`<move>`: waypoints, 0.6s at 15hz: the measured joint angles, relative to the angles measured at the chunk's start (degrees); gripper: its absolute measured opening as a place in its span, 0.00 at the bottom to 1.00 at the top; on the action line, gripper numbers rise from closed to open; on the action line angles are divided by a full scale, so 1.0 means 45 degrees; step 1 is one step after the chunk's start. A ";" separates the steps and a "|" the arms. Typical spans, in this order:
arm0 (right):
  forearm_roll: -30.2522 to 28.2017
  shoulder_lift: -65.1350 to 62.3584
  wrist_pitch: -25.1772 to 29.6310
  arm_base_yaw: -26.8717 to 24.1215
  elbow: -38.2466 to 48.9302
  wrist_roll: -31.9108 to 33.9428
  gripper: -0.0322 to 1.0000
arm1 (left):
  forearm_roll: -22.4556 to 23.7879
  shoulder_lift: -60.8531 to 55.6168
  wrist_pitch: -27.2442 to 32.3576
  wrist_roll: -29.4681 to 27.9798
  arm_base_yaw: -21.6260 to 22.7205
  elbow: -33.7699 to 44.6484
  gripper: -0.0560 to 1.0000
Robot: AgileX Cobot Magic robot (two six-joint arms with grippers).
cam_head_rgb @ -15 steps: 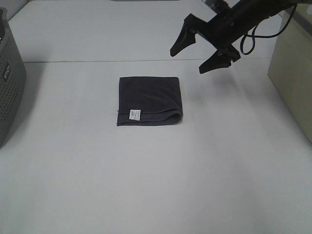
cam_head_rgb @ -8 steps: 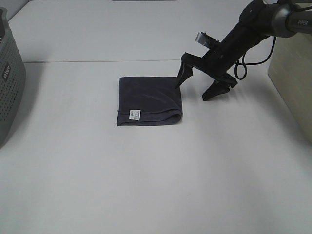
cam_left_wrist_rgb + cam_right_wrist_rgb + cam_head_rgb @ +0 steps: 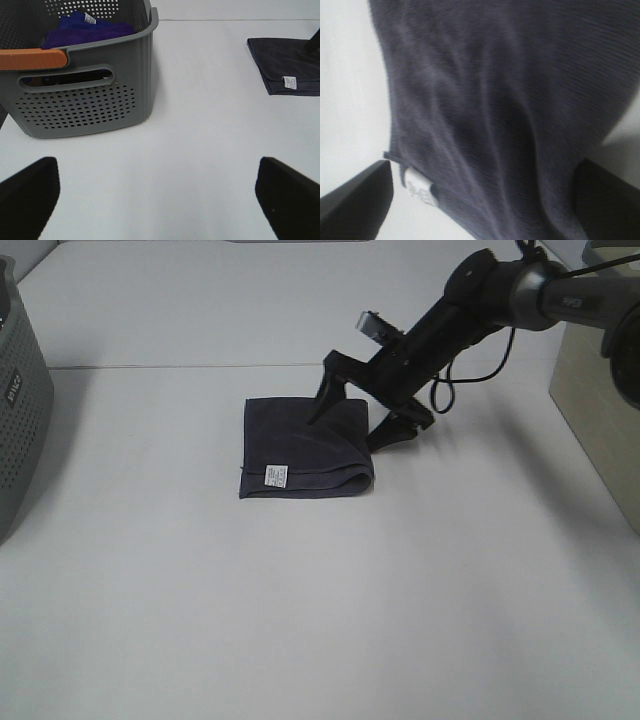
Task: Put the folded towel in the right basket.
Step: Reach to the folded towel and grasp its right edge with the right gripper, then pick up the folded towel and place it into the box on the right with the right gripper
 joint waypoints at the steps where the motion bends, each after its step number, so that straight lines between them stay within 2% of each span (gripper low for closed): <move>1: 0.0662 0.0242 -0.0229 0.0522 -0.0013 0.0025 0.90 | 0.0000 0.0000 0.0000 0.0000 0.0000 0.0000 0.99; 2: 0.1044 0.0446 -0.0484 0.0942 -0.0051 0.0153 0.82 | 0.0000 0.0000 0.0000 0.0000 0.0000 0.0000 0.99; 3: 0.1171 0.0624 -0.0828 0.1324 -0.0051 0.0331 0.63 | 0.0000 0.0000 0.0000 0.0000 0.0000 0.0000 0.99; 4: 0.1146 0.0815 -0.1273 0.1617 -0.0051 0.0547 0.17 | 0.0000 0.0000 0.0000 0.0000 0.0000 0.0000 0.99; 5: 0.1146 0.0815 -0.1273 0.1617 -0.0051 0.0547 0.17 | 0.0000 0.0000 0.0000 0.0000 0.0000 0.0000 0.99; 6: 0.1159 0.0828 -0.1286 0.1668 -0.0051 0.0547 0.10 | 0.0000 0.0000 0.0000 0.0000 0.0000 0.0000 0.99; 9: 0.1171 0.0828 -0.1261 0.1668 -0.0051 0.0560 0.10 | 0.0000 0.0000 0.0000 0.0000 0.0000 0.0000 0.99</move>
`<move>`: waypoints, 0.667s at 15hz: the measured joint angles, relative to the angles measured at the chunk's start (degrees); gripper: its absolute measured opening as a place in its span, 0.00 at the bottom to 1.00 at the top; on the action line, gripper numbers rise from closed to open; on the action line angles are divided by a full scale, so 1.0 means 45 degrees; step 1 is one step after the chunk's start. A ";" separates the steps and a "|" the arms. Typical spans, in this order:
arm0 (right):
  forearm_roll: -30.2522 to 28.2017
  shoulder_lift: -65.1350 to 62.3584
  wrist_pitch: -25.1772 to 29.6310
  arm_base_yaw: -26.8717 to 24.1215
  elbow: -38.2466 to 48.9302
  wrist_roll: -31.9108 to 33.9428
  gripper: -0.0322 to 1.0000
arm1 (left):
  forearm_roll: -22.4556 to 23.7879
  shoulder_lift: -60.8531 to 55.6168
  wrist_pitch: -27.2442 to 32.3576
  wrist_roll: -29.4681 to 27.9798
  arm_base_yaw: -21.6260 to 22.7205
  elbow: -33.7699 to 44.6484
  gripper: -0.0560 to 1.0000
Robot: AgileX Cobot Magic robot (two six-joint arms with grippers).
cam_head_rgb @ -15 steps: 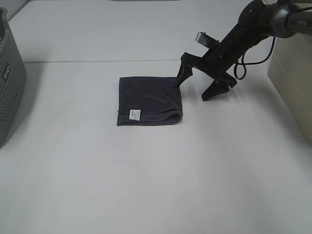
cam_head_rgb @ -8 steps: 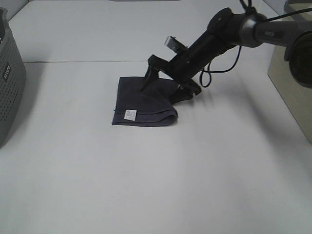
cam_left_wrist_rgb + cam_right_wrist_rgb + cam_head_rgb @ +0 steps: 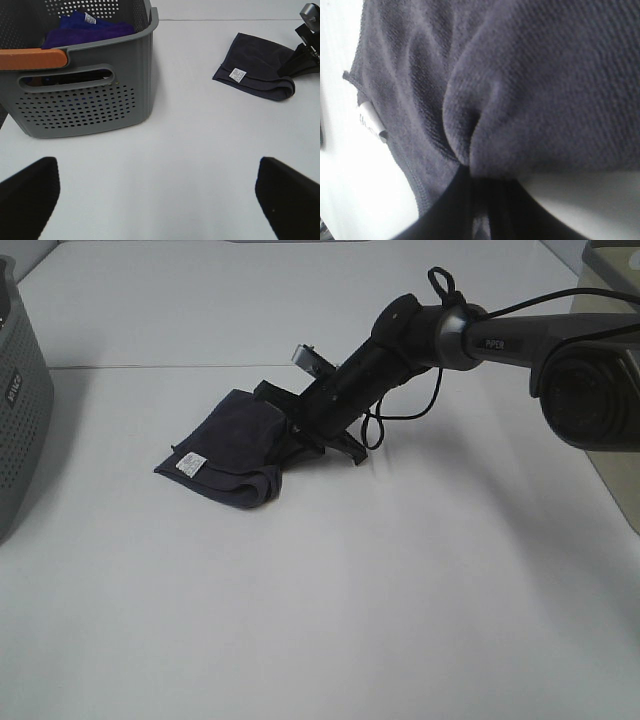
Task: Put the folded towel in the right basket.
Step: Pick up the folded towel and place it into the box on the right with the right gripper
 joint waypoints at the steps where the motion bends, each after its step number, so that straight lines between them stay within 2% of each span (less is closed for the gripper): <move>1: 0.0000 -0.0025 0.0140 0.0000 -0.0076 0.0000 0.10 | 0.0000 0.0000 0.0000 0.0000 0.0000 0.0000 0.99; 3: -0.0637 -0.0051 0.0815 0.0000 -0.0700 0.0000 0.10 | 0.0000 0.0000 0.0000 0.0000 0.0000 0.0000 0.99; 6: -0.2712 -0.0191 0.2801 0.0000 -0.2661 0.0076 0.10 | 0.0000 0.0000 0.0000 0.0000 0.0000 0.0000 0.99; 9: -0.3973 -0.0968 0.3209 -0.0038 -0.5309 0.0637 0.10 | 0.0000 0.0000 0.0000 0.0000 0.0000 0.0000 0.99; 10: -0.4049 -0.1413 0.3234 -0.0127 -0.5640 0.0688 0.10 | 0.0000 0.0000 0.0000 0.0000 0.0000 0.0000 0.99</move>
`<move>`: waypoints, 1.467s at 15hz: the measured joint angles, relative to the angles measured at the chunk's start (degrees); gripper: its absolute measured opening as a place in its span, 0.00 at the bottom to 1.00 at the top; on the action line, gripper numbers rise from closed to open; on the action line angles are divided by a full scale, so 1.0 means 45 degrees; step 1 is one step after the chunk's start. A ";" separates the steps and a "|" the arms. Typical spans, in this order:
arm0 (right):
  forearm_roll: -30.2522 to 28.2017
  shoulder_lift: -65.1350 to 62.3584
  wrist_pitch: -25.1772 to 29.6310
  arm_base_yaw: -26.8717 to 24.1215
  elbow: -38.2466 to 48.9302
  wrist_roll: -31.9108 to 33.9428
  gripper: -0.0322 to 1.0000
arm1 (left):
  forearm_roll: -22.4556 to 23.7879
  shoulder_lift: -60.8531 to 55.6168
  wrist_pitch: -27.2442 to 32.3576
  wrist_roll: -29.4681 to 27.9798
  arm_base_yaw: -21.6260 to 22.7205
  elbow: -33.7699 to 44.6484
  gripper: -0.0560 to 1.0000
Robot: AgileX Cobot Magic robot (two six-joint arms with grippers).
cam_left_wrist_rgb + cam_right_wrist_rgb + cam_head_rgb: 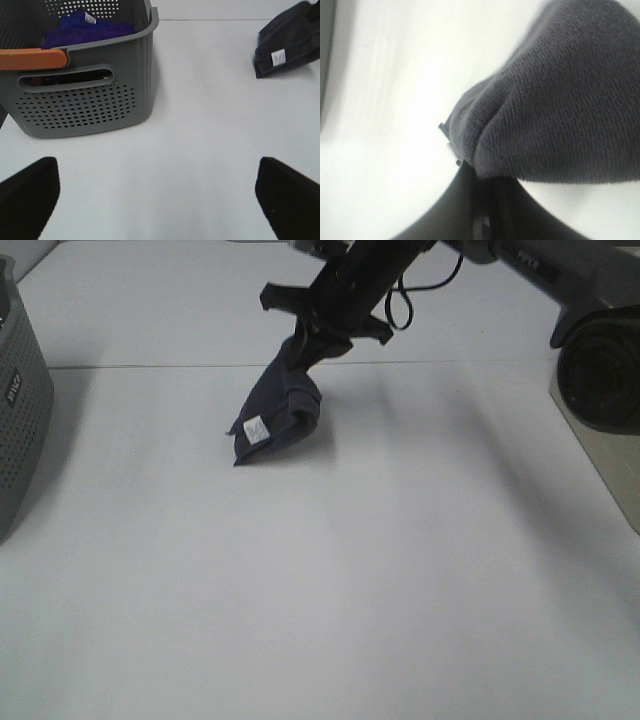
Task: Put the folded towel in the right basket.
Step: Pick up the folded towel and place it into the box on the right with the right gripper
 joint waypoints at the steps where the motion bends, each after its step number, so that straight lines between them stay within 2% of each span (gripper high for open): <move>1: -0.0140 -0.0471 0.0025 -0.0204 -0.0089 0.0013 0.10 | 0.0000 0.0000 0.0000 0.0000 0.0000 0.0000 0.99; 4: -0.0891 -0.2177 0.0076 -0.1108 0.0433 0.0013 0.10 | 0.0000 0.0000 0.0000 0.0000 0.0000 0.0000 0.99; 5: -0.1413 -0.3845 0.0089 -0.2470 0.1248 -0.0025 0.10 | 0.0000 0.0000 0.0000 0.0000 0.0000 0.0000 0.99; 8: -0.1833 -0.5781 0.0076 -0.5246 0.1477 -0.0357 0.10 | 0.0000 0.0000 0.0000 0.0000 0.0000 0.0000 0.99; 9: -0.1923 -0.5908 0.0076 -0.5628 0.1477 -0.0357 0.10 | 0.0000 0.0000 0.0000 0.0000 0.0000 0.0000 0.99; 11: -0.2305 -0.6086 0.0089 -0.7079 0.1617 -0.0369 0.10 | 0.0000 0.0000 0.0000 0.0000 0.0000 0.0000 0.99; 13: -0.3425 -0.6022 0.0102 -0.8136 0.2330 -0.0344 0.10 | 0.0000 0.0000 0.0000 0.0000 0.0000 0.0000 0.99; 16: -0.5246 -0.5844 0.0178 -0.8633 0.3450 -0.0115 0.11 | 0.0000 0.0000 0.0000 0.0000 0.0000 0.0000 0.99; 18: -0.5819 -0.5640 0.0191 -0.8633 0.3922 0.0013 0.19 | 0.0000 0.0000 0.0000 0.0000 0.0000 0.0000 0.99; 19: -0.5946 -0.5488 0.0191 -0.8633 0.4100 0.0064 0.38 | 0.0000 0.0000 0.0000 0.0000 0.0000 0.0000 0.99; 20: -0.5959 -0.5322 0.0191 -0.8633 0.4138 0.0076 0.64 | 0.0000 0.0000 0.0000 0.0000 0.0000 0.0000 0.99; 21: -0.5946 -0.5246 0.0191 -0.8620 0.4163 0.0076 0.82 | 0.0000 0.0000 0.0000 0.0000 0.0000 0.0000 0.99; 22: -0.5730 -0.5233 0.0178 -0.8620 0.4163 0.0076 0.91 | 0.0000 0.0000 0.0000 0.0000 0.0000 0.0000 0.99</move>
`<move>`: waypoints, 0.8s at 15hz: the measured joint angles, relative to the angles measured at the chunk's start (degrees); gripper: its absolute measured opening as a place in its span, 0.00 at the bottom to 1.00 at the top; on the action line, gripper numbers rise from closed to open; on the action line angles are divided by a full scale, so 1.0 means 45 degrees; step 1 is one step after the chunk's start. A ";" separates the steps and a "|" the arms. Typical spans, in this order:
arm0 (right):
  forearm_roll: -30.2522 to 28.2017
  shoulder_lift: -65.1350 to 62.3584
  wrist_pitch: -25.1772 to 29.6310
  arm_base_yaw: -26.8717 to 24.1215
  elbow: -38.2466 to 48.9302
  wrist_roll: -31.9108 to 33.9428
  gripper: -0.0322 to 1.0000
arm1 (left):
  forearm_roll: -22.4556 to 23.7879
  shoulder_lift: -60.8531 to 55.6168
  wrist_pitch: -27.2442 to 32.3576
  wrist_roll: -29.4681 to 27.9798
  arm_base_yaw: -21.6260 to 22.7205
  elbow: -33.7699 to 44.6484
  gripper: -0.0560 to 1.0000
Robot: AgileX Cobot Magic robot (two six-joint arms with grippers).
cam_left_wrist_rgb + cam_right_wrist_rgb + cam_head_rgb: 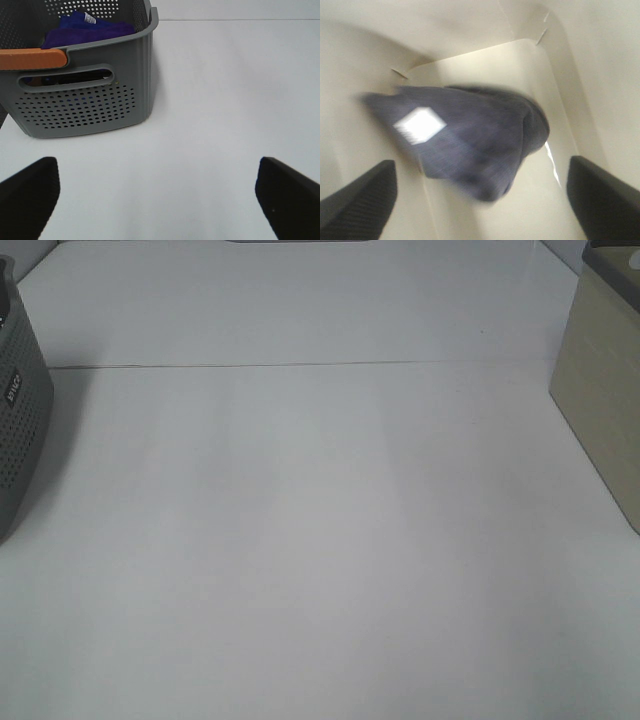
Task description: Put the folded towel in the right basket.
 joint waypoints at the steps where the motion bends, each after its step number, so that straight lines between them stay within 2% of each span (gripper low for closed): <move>1: 0.0344 0.0000 0.0000 0.0000 0.0000 -0.0038 0.95 | 0.0000 0.0000 0.0000 0.0000 0.0000 0.0000 0.99; 3: 0.1350 -0.0178 0.0000 0.0306 0.0000 -0.0700 0.98 | 0.0000 0.0000 0.0000 0.0000 0.0000 0.0000 0.99; 5: 0.0777 -0.0509 0.0000 0.1286 0.0000 -0.0751 0.98 | 0.0000 0.0000 0.0000 0.0000 0.0000 0.0000 0.99; 8: -0.0229 -0.1490 -0.0013 0.3489 0.0153 -0.0267 0.98 | 0.0000 0.0000 0.0000 0.0000 0.0000 0.0000 0.99; 10: -0.0369 -0.2852 -0.0064 0.4253 0.1579 0.0000 0.98 | 0.0000 0.0000 0.0000 0.0000 0.0000 0.0000 0.99; 12: -0.0318 -0.5017 -0.0140 0.4469 0.4660 0.0229 0.98 | 0.0000 0.0000 0.0000 0.0000 0.0000 0.0000 0.99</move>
